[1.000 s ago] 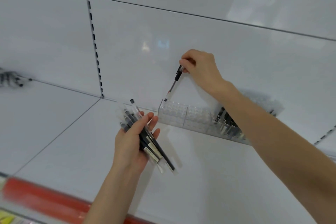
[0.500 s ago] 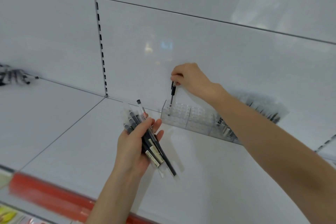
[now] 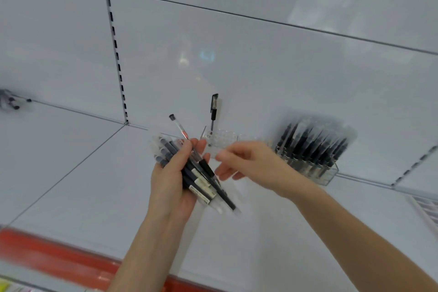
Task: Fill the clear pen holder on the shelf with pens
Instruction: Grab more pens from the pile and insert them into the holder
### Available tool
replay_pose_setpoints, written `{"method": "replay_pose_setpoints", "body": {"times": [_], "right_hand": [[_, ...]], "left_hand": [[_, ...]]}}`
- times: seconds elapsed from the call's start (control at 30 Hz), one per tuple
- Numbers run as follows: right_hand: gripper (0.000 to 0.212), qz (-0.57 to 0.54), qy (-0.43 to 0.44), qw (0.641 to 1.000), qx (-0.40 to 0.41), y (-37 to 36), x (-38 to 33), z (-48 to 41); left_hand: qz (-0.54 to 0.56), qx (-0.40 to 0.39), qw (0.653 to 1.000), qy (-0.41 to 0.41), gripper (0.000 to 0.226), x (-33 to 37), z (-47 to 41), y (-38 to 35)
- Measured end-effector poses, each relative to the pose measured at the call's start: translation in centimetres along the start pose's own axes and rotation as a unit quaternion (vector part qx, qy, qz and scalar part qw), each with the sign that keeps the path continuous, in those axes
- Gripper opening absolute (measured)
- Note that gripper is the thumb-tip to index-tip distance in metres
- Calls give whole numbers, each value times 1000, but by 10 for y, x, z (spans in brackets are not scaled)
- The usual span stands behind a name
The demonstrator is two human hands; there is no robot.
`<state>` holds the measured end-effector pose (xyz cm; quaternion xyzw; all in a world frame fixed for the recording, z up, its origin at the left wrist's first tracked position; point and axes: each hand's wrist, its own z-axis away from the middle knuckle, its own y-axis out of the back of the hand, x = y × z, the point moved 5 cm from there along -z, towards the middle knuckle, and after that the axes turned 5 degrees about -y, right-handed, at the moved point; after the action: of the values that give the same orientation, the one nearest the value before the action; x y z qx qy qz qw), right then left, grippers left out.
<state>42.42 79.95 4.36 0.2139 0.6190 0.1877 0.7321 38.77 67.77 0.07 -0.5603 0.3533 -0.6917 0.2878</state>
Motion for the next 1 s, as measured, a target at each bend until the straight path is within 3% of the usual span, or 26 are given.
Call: {"method": "replay_pose_setpoints", "body": {"times": [0.1, 0.17, 0.27, 0.37, 0.53, 0.7, 1.0], "right_hand": [[9, -58, -19, 997, -45, -13, 16, 16], [6, -108, -13, 994, -5, -6, 20, 15], [8, -159, 12, 980, 118, 23, 18, 9], [8, -108, 63, 962, 244, 60, 3, 2], [17, 5, 135, 932, 336, 93, -29, -23], [24, 43, 168, 919, 354, 94, -46, -51], [22, 169, 206, 915, 304, 74, -64, -79]], "left_hand": [[7, -2, 1000, -5, 10, -4, -3, -1], [-7, 5, 1000, -6, 10, -6, -4, 1], [-29, 45, 999, -2, 10, -4, -4, 9], [-44, 75, 996, 2, 13, 2, -4, 20], [-81, 61, 995, -19, 10, 14, -7, 30], [-78, 59, 995, -34, 9, 23, -5, 33], [-46, 46, 997, -32, 9, 24, -4, 34]]}}
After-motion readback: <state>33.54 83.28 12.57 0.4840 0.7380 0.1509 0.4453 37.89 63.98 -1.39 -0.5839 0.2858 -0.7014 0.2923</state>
